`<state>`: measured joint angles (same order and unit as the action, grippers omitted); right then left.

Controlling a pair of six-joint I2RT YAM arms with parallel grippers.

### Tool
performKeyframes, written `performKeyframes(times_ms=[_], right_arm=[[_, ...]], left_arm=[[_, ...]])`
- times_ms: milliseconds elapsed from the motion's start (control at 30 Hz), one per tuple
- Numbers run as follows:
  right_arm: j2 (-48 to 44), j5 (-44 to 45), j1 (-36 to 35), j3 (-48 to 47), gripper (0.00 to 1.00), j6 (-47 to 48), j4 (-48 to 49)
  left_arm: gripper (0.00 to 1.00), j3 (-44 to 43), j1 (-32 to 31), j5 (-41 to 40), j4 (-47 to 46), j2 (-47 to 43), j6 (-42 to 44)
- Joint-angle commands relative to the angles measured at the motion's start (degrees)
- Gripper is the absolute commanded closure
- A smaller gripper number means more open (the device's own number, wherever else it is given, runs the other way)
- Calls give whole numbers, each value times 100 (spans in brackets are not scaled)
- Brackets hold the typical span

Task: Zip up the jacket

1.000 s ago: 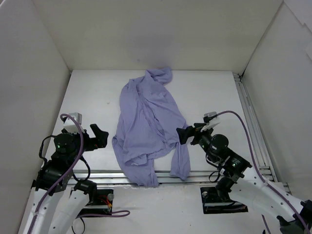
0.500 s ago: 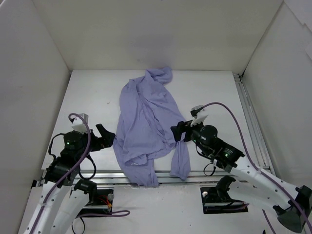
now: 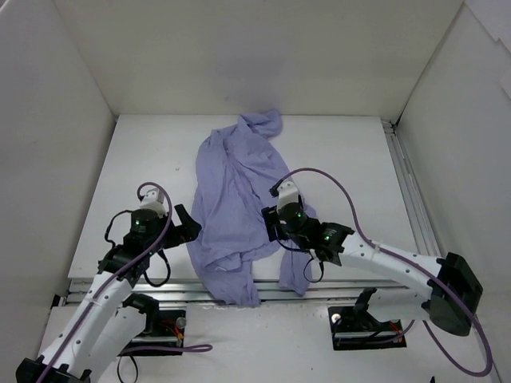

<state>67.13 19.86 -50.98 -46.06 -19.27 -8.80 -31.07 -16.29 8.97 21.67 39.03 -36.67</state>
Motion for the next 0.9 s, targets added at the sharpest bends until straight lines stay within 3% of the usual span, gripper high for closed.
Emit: performKeyframes(times_ms=[0, 200, 867], right_arm=[[317, 580, -96, -359, 42, -148, 1], [853, 782, -87, -509, 47, -121, -34], [2339, 844, 35, -1168, 50, -156, -324]], left_arm=[[9, -259, -242, -359, -454, 166, -69], [8, -540, -725, -704, -295, 509, -78], [8, -611, -963, -765, -111, 729, -78]])
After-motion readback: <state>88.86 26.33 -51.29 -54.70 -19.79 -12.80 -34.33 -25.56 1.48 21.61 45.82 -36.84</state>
